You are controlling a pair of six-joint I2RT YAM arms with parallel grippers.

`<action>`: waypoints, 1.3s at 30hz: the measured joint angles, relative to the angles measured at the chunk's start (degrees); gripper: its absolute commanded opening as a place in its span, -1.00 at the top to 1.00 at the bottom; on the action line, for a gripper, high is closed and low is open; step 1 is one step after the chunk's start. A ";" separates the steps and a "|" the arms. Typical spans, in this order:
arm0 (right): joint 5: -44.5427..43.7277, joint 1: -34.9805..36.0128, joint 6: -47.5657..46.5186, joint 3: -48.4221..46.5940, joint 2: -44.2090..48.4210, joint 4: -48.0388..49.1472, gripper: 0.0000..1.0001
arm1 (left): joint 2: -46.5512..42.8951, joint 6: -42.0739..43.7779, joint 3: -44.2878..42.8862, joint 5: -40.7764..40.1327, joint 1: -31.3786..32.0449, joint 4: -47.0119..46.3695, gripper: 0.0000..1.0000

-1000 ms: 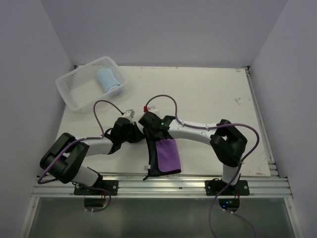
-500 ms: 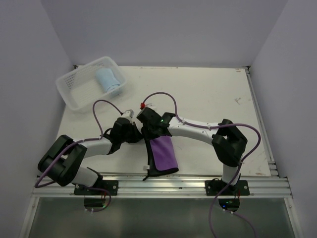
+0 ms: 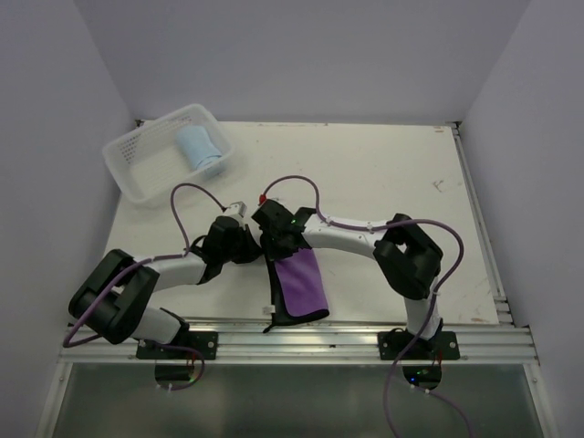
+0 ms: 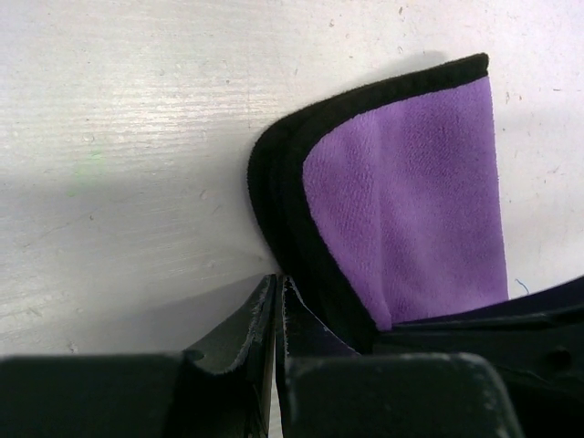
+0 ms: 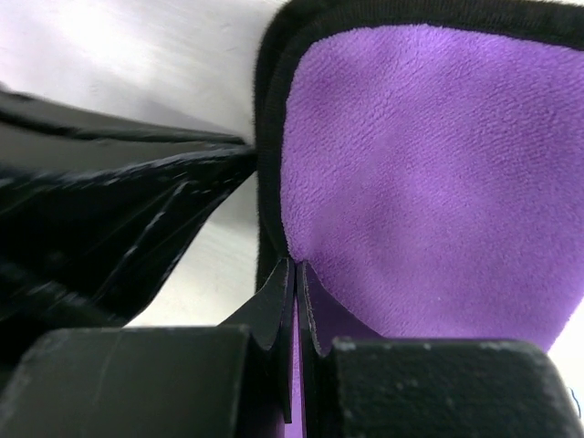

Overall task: Roll the towels
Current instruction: Fold the towel

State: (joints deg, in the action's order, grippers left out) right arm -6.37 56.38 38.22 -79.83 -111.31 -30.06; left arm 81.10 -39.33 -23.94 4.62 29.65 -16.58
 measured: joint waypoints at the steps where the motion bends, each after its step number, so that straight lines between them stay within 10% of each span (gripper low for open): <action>1: 0.00 -0.09 0.04 0.00 -0.50 0.04 1.00 | -0.09 0.04 -0.04 -0.11 0.00 0.22 0.88; 18: 3.02 -1.77 1.95 0.55 -2.99 5.44 1.00 | -8.63 1.22 -0.17 -2.49 -0.07 5.75 0.69; 26: 5.18 -3.06 4.07 3.02 -2.91 9.03 0.33 | -4.94 -0.07 -0.66 -0.15 -1.31 2.01 0.66; 39: 5.75 -3.56 4.09 8.87 9.60 10.03 0.16 | -0.59 -0.57 -4.59 2.47 -2.60 -1.18 0.68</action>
State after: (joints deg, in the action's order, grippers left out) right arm -0.62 52.82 42.30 -70.96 -101.71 -20.03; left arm 80.51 -39.90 -28.53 7.09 27.05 -17.76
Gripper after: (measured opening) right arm 0.456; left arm 0.161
